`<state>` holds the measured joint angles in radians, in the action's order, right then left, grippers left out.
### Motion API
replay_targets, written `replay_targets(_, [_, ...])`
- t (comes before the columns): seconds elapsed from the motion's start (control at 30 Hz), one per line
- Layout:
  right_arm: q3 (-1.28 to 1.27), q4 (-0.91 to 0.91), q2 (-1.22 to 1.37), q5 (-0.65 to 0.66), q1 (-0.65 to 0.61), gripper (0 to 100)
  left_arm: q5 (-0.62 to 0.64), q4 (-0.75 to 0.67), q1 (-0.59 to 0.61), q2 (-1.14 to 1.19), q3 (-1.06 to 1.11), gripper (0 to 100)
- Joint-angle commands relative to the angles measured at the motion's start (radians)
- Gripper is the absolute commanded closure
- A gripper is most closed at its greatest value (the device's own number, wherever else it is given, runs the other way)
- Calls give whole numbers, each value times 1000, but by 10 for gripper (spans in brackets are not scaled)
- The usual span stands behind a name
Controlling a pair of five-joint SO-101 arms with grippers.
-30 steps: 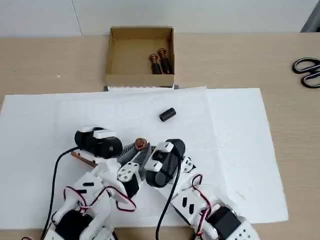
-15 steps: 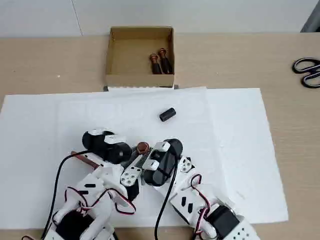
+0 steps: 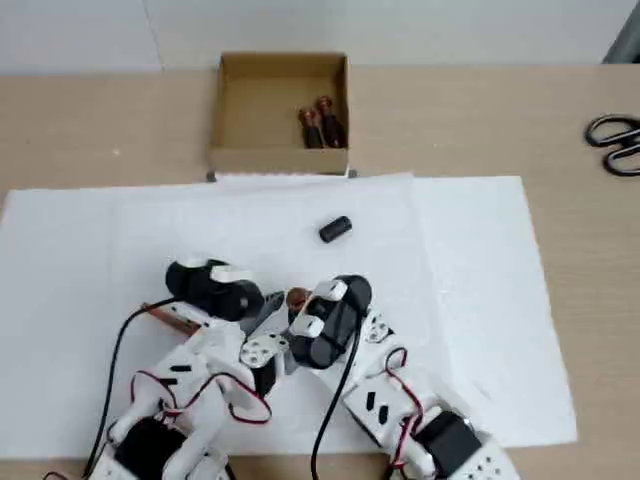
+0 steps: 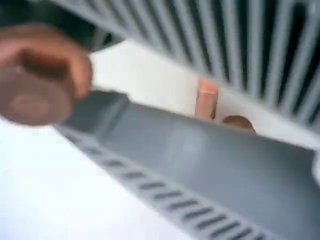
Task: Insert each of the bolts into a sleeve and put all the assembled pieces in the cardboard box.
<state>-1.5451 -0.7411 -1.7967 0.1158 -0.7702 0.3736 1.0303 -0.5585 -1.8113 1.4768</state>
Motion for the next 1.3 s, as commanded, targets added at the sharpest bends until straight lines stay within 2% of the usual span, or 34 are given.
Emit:
replay_targets(0.0, [34,27,-16,8,-2,996,-8,0,-6,2,7,794])
replay_targets(0.37, [14,27,-16,8,-2,996,-11,0,-6,2,-142,802])
replay_targets(0.63, [-26,27,-16,8,-2,996,-14,-17,2,2,-196,932])
replay_targets(0.73, [-28,27,-16,6,-1,996,-14,-66,60,2,-191,994])
replay_targets(0.83, [-29,27,-16,3,44,996,-21,-101,144,6,-186,994])
replay_targets(1.1, [-133,27,-16,0,269,996,-157,-101,431,2,-50,994])
replay_targets(1.27, [-115,7,-8,-104,400,996,-198,-106,506,2,85,994])
